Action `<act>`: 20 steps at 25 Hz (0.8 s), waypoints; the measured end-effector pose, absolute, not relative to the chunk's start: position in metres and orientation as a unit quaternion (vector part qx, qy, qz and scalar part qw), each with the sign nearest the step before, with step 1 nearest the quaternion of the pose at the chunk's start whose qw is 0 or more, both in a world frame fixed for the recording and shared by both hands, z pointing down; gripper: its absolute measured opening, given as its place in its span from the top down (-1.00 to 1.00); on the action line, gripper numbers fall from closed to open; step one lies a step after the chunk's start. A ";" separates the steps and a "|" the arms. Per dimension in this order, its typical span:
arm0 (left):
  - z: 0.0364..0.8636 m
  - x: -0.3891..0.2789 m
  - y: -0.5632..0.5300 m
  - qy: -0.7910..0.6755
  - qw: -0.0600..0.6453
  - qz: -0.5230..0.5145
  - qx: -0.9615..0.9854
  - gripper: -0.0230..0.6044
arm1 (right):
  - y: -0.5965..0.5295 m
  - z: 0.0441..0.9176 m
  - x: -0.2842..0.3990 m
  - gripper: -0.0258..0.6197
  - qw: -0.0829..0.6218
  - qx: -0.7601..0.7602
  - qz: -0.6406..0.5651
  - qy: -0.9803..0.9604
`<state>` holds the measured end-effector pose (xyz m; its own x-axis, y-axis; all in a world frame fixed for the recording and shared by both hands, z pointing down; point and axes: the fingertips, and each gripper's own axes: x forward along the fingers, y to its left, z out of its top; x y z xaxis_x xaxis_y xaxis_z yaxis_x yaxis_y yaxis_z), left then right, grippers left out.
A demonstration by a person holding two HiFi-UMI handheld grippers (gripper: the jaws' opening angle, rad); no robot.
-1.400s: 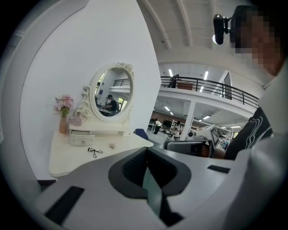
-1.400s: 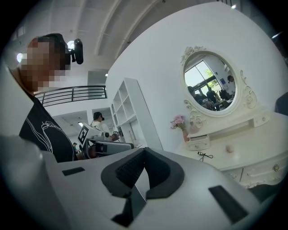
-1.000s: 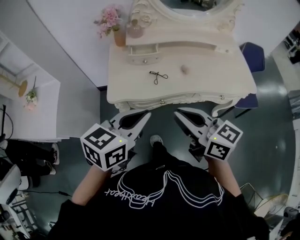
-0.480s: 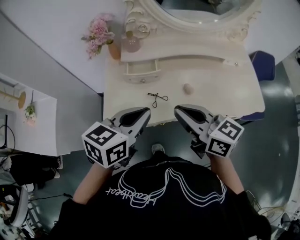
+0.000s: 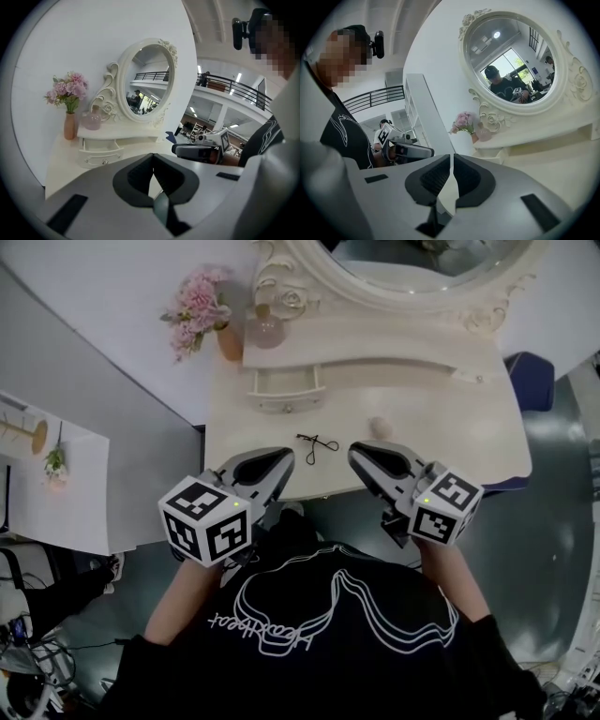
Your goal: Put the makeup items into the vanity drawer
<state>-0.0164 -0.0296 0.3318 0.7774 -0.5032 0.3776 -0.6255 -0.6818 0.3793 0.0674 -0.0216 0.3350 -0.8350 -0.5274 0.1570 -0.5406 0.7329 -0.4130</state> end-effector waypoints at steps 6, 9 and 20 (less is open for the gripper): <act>0.347 -0.028 -0.048 -0.314 0.270 0.123 0.902 0.92 | -0.037 0.346 0.056 0.72 0.017 0.279 0.235 -0.931; 0.353 -0.034 -0.058 -0.314 0.276 0.129 0.899 0.92 | -0.046 0.352 0.048 0.62 0.027 0.274 0.235 -0.932; 0.380 -0.056 -0.094 -0.323 0.307 0.136 0.885 0.92 | -0.074 0.420 0.007 0.42 0.162 0.235 0.210 -0.935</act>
